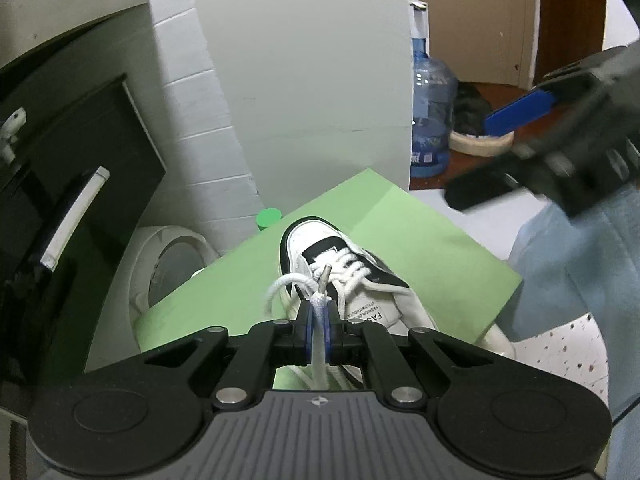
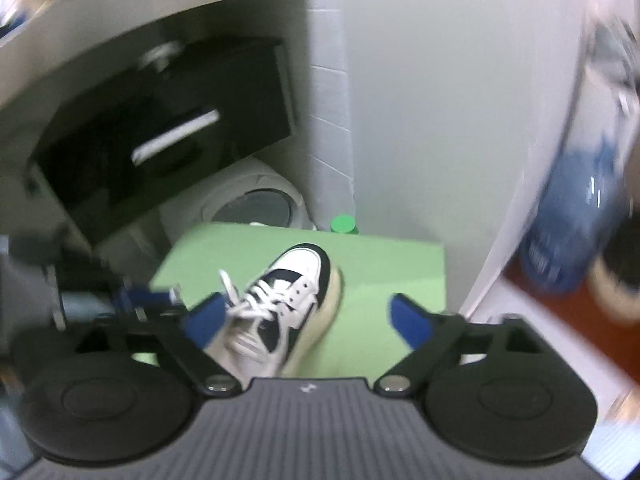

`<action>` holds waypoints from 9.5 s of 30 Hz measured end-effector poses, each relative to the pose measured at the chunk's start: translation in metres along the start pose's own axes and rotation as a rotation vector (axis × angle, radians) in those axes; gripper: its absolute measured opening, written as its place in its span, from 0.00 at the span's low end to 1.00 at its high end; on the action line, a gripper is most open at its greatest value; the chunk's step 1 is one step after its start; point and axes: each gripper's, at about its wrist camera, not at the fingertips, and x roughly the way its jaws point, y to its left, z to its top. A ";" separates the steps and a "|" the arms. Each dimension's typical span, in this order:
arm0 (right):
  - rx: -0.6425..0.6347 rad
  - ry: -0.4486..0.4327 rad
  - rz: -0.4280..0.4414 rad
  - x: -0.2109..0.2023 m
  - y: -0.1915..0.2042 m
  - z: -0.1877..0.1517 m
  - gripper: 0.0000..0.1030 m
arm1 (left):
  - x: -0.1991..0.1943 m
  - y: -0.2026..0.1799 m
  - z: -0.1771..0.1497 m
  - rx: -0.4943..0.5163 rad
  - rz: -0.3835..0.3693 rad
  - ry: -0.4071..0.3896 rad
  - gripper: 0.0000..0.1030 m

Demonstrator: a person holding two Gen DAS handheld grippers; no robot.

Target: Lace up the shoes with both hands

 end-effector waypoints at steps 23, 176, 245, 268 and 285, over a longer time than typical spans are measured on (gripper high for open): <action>0.192 0.066 -0.010 0.020 -0.027 -0.010 1.00 | 0.067 -0.018 0.008 -0.057 -0.123 0.251 0.05; -1.823 0.164 -0.180 0.077 0.110 -0.084 0.30 | -0.075 0.054 -0.051 -0.616 -0.153 0.004 0.66; 0.511 -0.189 -0.151 0.069 -0.093 0.007 0.04 | 0.064 -0.029 -0.030 -0.101 -0.376 0.107 0.38; 0.332 -0.319 -0.171 -0.027 -0.136 0.096 0.02 | 0.044 -0.016 -0.022 -0.216 -0.354 0.106 0.39; 0.559 0.253 -0.108 0.076 -0.037 -0.041 0.07 | 0.002 0.033 -0.021 -0.450 -0.068 -0.008 0.69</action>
